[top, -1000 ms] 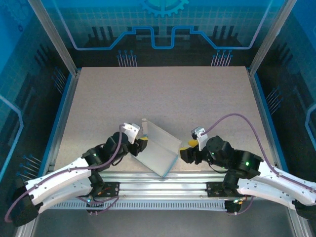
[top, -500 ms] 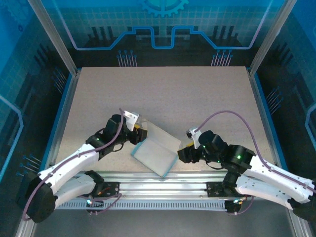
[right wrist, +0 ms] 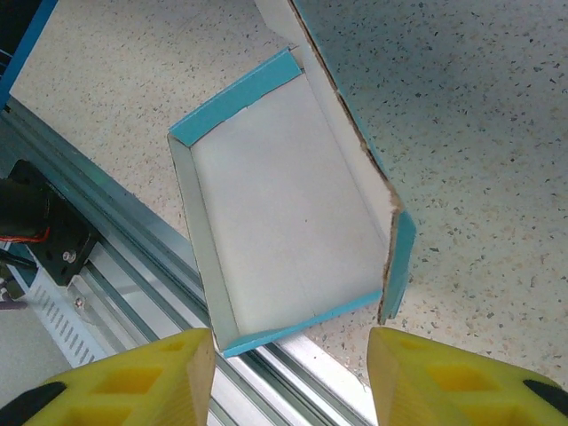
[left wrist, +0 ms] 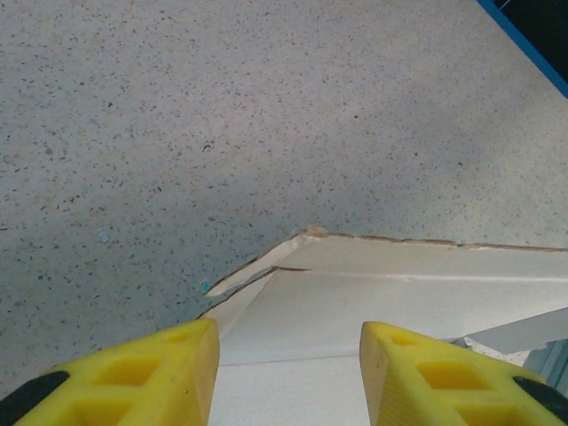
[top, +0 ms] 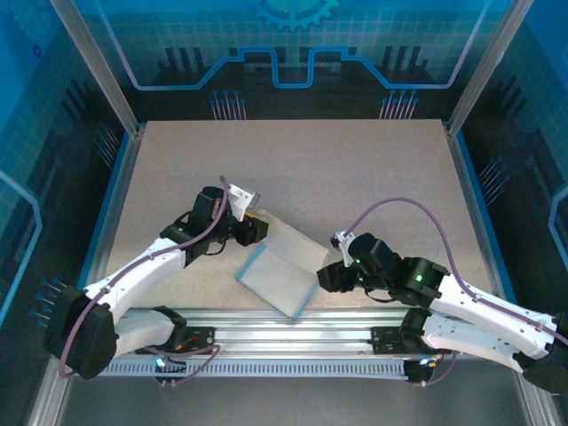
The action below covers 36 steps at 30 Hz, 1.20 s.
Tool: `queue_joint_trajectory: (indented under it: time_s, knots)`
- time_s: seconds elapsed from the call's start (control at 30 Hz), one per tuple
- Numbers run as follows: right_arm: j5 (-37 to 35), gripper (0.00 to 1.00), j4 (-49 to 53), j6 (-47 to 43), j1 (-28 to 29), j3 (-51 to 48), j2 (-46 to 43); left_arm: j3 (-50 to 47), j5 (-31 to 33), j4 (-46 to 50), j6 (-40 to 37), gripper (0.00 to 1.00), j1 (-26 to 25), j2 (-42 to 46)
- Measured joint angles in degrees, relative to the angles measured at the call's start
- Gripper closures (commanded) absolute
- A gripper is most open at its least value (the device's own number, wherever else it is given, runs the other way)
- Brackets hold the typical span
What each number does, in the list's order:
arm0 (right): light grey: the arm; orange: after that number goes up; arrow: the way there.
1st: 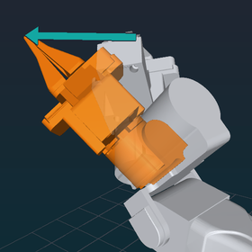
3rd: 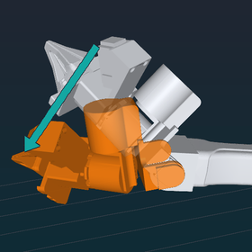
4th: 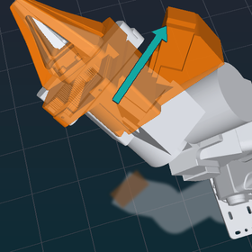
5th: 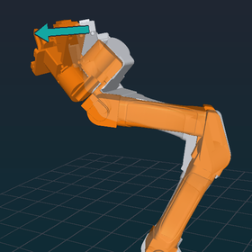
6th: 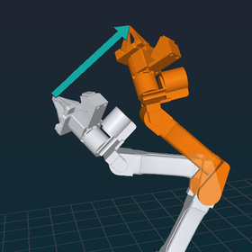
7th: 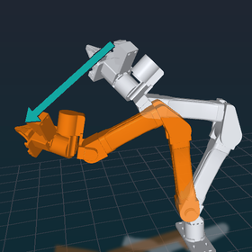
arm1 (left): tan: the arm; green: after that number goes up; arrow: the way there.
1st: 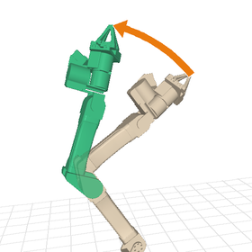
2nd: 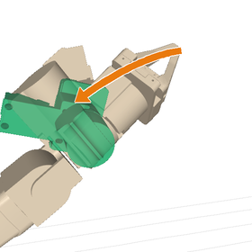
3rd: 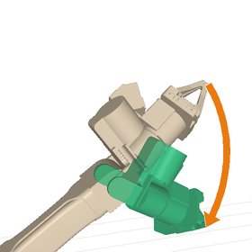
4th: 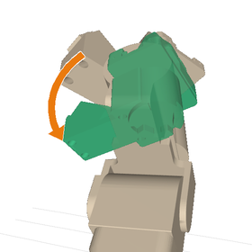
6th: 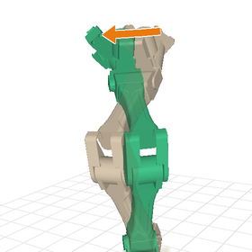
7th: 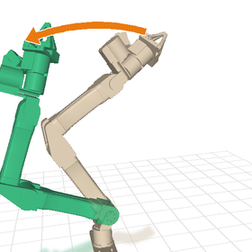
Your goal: Fold the paper box
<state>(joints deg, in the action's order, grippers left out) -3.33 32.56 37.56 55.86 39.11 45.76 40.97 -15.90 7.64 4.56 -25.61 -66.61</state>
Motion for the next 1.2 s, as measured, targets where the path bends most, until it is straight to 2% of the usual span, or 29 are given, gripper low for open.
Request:
queue_joint_trajectory:
  time_s: [0.27,0.4,0.57,0.7,1.0,1.2]
  knots:
    - [0.0,0.5,0.0,0.0,-0.1,0.0,0.0,0.0,3.2,2.0,-0.6,0.45,0.4,0.0]
    - [0.6,0.51,0.0,0.0,-0.1,0.0,0.3,0.0,3.4,2.0,-0.7,0.44,1.3,-0.3]
    - [0.8,0.59,0.0,0.6,-0.1,0.0,1.0,0.6,1.0,1.9,-1.4,0.49,2.5,-2.9]
    - [0.4,0.71,0.2,2.3,-0.1,0.0,1.4,1.0,-1.6,1.6,-2.2,0.53,2.5,-4.0]
    - [-3.5,0.76,2.3,5.3,0.0,1.4,3.4,1.9,-5.1,1.6,-3.5,0.62,2.5,-4.0]
    - [-6.9,0.82,2.5,5.7,0.5,2.5,5.3,1.9,-6.0,1.6,-3.5,0.69,2.5,-4.0]
